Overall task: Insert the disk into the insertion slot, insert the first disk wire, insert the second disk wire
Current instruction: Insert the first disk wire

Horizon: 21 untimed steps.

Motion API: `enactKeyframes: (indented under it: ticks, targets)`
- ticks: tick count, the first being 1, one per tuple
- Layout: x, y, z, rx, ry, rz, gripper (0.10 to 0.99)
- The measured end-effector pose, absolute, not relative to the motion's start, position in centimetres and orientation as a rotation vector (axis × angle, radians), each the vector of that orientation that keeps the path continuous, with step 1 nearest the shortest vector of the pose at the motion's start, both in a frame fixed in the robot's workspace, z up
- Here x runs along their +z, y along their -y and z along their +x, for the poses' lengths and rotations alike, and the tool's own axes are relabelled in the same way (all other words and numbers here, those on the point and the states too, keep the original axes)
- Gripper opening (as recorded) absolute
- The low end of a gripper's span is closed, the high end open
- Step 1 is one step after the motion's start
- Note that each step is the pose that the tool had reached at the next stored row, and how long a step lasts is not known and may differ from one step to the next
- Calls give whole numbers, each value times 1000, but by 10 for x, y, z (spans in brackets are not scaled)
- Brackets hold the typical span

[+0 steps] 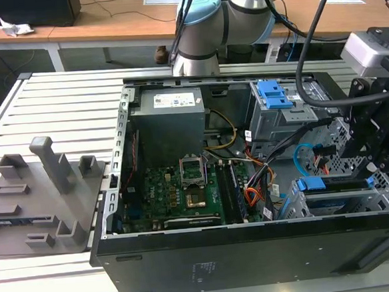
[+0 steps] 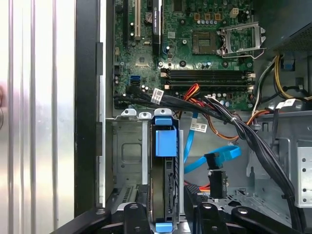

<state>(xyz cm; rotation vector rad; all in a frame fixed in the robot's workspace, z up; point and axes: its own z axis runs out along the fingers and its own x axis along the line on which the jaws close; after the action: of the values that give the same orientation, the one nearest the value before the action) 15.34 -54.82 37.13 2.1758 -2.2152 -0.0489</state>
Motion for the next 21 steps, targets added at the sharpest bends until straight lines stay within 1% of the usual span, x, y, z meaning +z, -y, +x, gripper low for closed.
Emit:
enactKeyframes:
  ticks: [10, 21]
  targets:
    - [384, 548, 153, -49, 2215, 2176, 424]
    - [408, 548, 153, -49, 2215, 2176, 424]
